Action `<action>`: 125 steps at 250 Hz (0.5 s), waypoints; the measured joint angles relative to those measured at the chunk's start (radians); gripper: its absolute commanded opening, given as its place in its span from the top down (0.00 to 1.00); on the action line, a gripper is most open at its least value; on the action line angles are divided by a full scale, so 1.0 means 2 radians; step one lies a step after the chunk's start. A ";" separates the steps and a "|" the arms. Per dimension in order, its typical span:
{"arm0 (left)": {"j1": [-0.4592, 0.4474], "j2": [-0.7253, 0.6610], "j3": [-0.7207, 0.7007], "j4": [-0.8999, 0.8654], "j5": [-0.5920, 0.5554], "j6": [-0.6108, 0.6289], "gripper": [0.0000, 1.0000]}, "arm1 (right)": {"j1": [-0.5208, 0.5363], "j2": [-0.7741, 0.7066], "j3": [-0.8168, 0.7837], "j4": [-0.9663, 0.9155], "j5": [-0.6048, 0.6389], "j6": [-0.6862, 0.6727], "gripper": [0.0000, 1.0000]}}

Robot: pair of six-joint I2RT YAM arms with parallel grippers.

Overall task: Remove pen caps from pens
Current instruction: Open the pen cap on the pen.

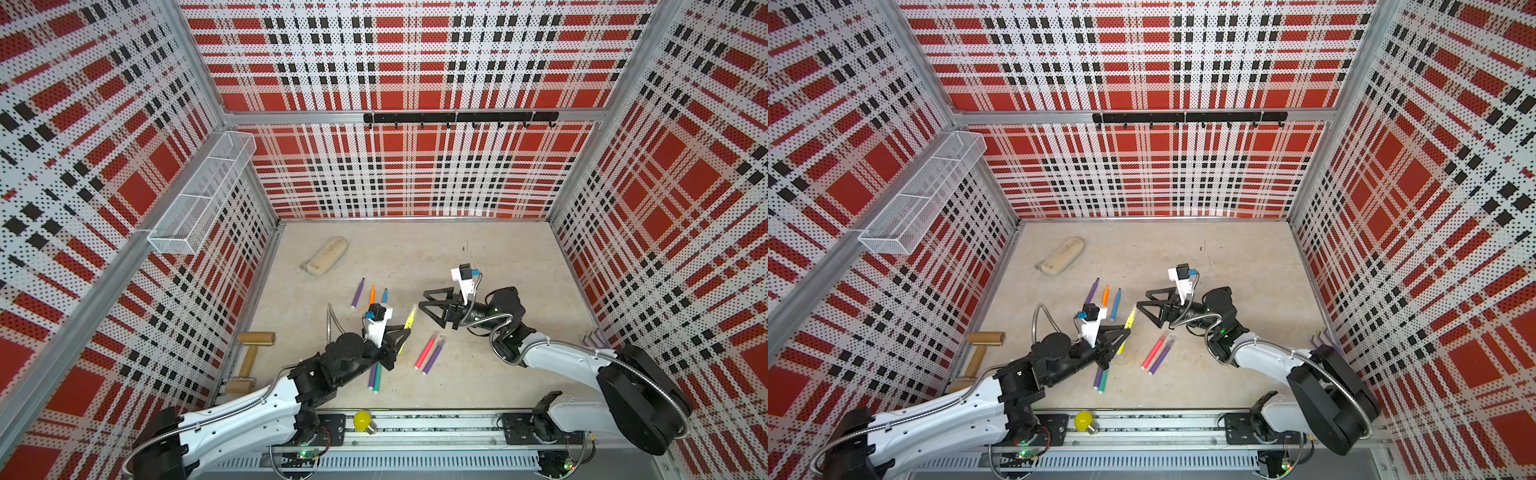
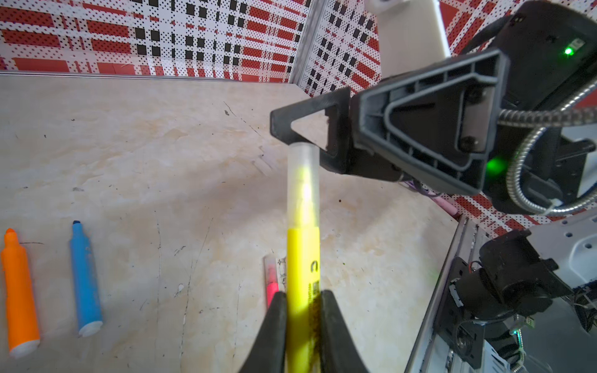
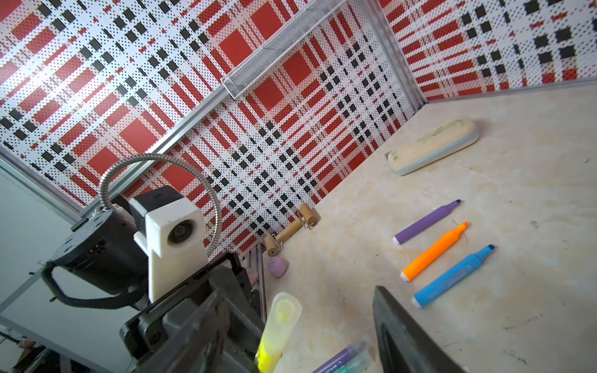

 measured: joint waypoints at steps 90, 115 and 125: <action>-0.017 0.017 0.004 0.018 -0.010 0.000 0.89 | 0.010 0.020 0.004 0.019 -0.006 0.013 0.52; -0.017 0.016 0.004 0.020 -0.017 0.000 0.88 | 0.010 0.026 0.006 0.023 -0.012 0.015 0.57; -0.017 0.016 0.004 0.020 -0.020 0.000 0.88 | 0.011 0.028 0.006 0.024 -0.014 0.016 0.59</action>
